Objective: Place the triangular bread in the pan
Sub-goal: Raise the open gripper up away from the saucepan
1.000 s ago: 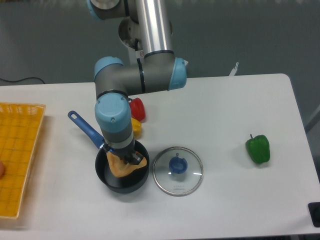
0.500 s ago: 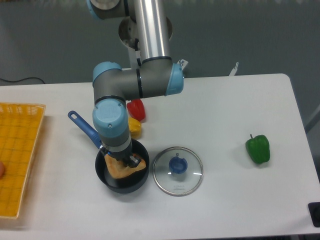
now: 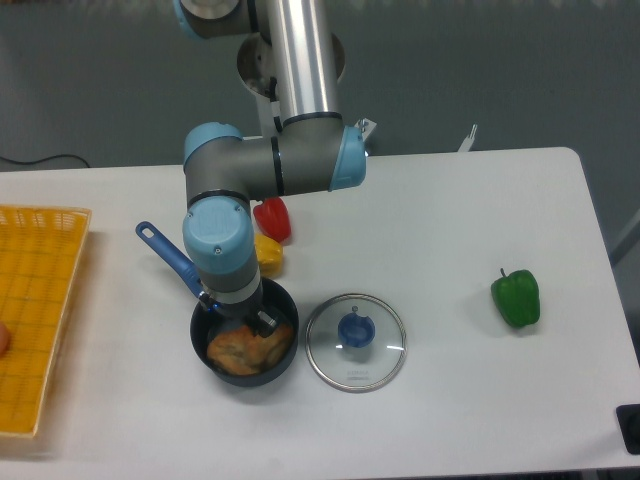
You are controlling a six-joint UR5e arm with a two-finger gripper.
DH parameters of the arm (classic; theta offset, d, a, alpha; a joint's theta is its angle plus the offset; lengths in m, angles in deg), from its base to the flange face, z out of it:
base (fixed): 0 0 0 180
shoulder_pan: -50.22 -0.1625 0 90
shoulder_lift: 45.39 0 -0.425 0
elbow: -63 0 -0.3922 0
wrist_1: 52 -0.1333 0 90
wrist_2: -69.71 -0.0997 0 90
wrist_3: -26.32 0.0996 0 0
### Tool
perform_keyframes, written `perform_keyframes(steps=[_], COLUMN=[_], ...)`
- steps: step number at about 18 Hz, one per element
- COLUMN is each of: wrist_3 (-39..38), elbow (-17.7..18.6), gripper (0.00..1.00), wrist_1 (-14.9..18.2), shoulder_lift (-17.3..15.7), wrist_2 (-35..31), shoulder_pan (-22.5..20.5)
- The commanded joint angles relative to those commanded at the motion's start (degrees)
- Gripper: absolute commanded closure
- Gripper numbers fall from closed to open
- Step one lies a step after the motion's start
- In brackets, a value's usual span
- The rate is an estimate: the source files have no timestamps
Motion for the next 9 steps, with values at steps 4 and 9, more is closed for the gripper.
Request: perform_keyframes(steps=[4, 9], wrist_3=[0.1, 4.9], elbow=[-0.6, -3.1], gripper=[0.0, 0.0], wrist_1=[0.0, 0.2], shoulder_lift=[-0.6, -2.1], wrist_2=[-4.5, -6.5], shoulder_pan=[-0.2, -2.5])
